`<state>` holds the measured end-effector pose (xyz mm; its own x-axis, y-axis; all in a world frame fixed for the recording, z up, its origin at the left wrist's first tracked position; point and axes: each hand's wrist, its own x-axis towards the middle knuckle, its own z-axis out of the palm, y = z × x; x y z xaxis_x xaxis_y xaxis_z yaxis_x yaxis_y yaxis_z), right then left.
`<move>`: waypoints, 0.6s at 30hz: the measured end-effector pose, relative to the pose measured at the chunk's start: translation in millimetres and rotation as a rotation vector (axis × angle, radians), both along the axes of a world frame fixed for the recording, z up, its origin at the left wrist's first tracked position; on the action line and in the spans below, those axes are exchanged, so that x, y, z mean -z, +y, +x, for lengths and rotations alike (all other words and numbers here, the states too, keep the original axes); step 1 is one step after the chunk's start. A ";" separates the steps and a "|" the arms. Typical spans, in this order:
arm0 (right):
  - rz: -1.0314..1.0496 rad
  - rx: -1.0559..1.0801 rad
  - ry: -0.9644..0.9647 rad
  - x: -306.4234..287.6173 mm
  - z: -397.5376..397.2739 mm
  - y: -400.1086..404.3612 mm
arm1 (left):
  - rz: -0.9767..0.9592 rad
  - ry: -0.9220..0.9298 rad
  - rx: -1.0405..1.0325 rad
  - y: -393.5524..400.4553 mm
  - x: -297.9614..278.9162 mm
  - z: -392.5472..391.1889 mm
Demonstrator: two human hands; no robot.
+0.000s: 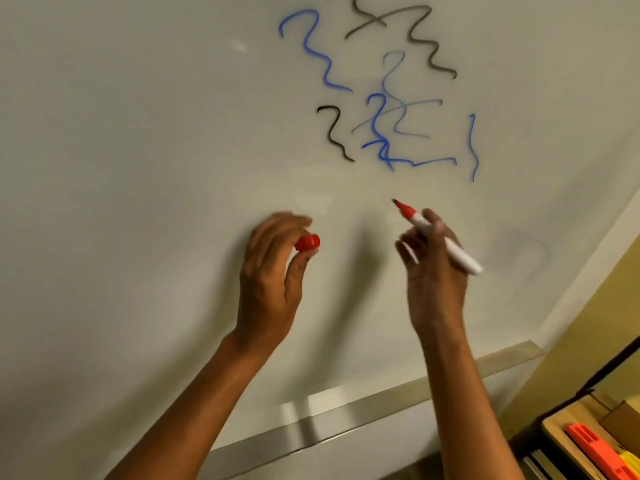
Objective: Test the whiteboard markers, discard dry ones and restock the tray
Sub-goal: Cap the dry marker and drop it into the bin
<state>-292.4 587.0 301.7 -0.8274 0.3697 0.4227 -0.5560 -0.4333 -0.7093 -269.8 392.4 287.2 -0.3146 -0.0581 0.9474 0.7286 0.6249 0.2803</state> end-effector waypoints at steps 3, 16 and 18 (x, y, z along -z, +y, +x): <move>0.217 -0.079 0.164 -14.7 13.5 -39.4 | -0.053 0.144 -0.159 -11.2 -31.1 -8.5; 0.675 0.379 0.559 -74.4 -15.2 -111.9 | -0.225 0.268 -0.603 -36.9 -30.6 -54.5; 0.681 0.466 0.586 -76.6 -23.0 -111.5 | -0.221 0.274 -0.616 -37.3 -29.6 -55.2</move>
<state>-315.3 475.5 378.3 -0.2568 0.1318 0.9574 -0.9062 0.3114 -0.2859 -325.0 355.1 316.8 -0.0348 0.0537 0.9980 0.2509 0.9670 -0.0433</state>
